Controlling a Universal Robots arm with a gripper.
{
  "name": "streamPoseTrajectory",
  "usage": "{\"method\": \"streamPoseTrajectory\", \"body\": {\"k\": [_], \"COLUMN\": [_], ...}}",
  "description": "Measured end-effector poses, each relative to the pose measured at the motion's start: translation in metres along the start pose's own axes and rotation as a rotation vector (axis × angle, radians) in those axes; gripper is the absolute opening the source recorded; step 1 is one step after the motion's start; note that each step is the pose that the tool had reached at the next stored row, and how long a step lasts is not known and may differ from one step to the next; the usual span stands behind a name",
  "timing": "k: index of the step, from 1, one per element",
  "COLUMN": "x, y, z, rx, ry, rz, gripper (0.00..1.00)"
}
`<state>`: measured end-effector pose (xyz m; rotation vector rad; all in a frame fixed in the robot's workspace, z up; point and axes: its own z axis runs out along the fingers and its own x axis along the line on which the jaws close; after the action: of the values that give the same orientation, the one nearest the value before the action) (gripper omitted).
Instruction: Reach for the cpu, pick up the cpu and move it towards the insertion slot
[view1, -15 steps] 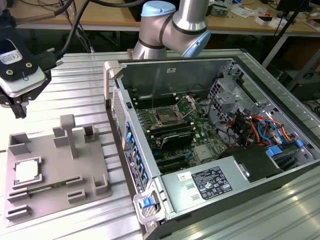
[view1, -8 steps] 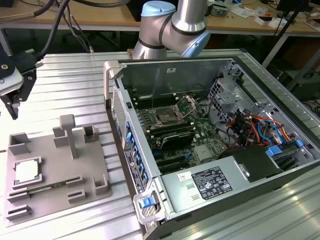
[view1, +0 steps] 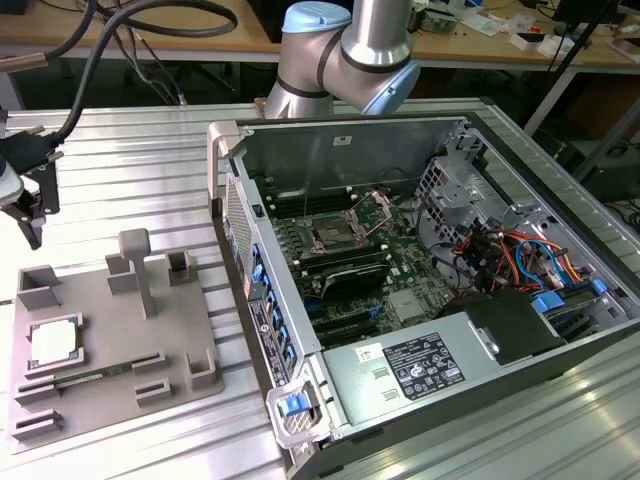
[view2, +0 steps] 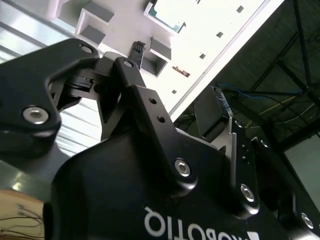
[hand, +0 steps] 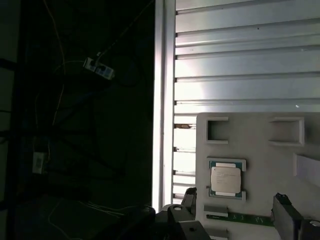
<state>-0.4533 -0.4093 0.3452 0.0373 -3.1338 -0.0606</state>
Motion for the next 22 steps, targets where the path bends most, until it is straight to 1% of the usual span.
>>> {"method": "streamPoseTrajectory", "body": {"k": [1, 2, 3, 15, 17, 22], "x": [0.0012, 0.0018, 0.0019, 0.0018, 0.0018, 0.0018], "y": [-0.0007, -0.0029, -0.0032, -0.0033, -0.0034, -0.0035], "z": [0.0032, 0.0069, 0.0086, 0.0096, 0.0106, 0.0122], "rx": [0.0000, -0.0001, -0.0002, -0.0008, -0.0055, -0.0101], "ry": [0.0026, 0.0041, 0.0050, 0.0055, 0.0052, 0.0052], "rz": [0.000, 0.000, 0.000, 0.000, 0.000, 0.000], "gripper": [0.68, 0.68, 0.68, 0.68, 0.68, 0.68]}}
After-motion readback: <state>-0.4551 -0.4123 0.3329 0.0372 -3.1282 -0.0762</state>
